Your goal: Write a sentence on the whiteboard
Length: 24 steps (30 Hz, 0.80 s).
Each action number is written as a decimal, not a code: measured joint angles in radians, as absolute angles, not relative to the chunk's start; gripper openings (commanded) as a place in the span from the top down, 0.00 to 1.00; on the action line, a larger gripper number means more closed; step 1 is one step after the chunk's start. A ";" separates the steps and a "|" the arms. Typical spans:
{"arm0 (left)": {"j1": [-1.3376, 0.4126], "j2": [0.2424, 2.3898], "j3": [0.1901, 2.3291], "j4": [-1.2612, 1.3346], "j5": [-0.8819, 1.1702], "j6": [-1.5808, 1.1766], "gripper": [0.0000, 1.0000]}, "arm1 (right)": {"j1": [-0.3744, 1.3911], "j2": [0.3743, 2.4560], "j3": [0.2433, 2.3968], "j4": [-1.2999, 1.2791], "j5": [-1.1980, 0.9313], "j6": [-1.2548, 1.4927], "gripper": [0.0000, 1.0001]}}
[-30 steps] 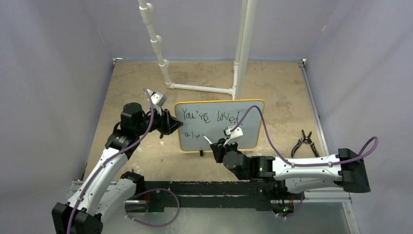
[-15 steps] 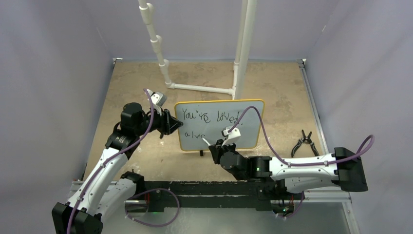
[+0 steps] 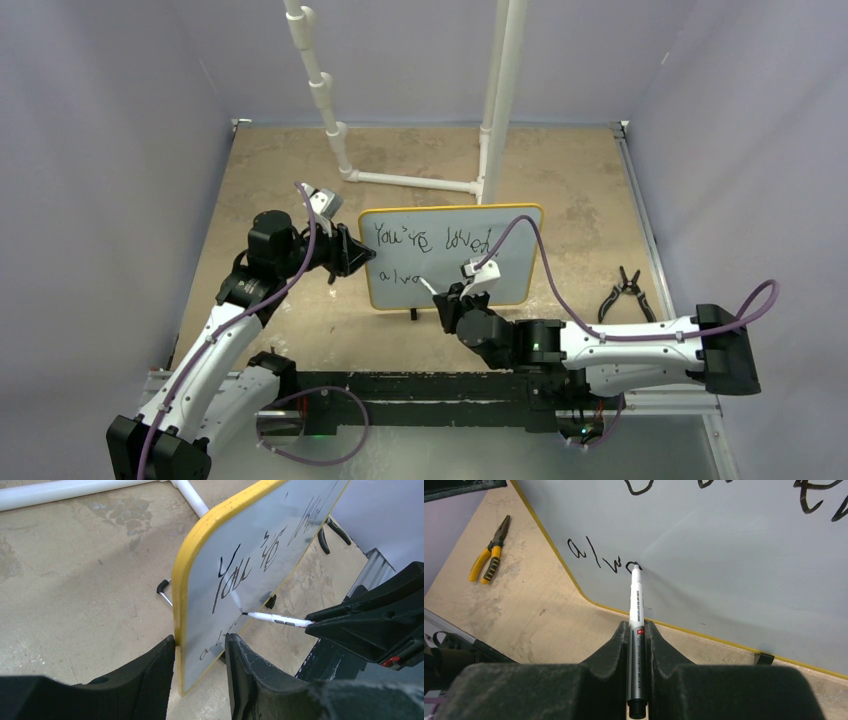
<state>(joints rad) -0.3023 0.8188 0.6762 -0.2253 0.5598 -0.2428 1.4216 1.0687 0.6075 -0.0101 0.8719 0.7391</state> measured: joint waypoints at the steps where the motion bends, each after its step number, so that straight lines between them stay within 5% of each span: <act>1: -0.302 0.819 0.676 -0.225 0.560 -0.243 0.60 | 1.422 1.064 0.608 -0.009 0.875 0.735 1.00; 24: -0.308 0.815 0.676 -0.226 0.550 -0.243 0.60 | 1.422 1.080 0.608 -0.049 0.870 0.804 1.00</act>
<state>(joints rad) -0.3084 0.8154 0.6762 -0.2260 0.5495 -0.2428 1.4223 1.0801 0.6079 -0.0486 0.8696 0.8040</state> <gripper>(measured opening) 0.401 0.142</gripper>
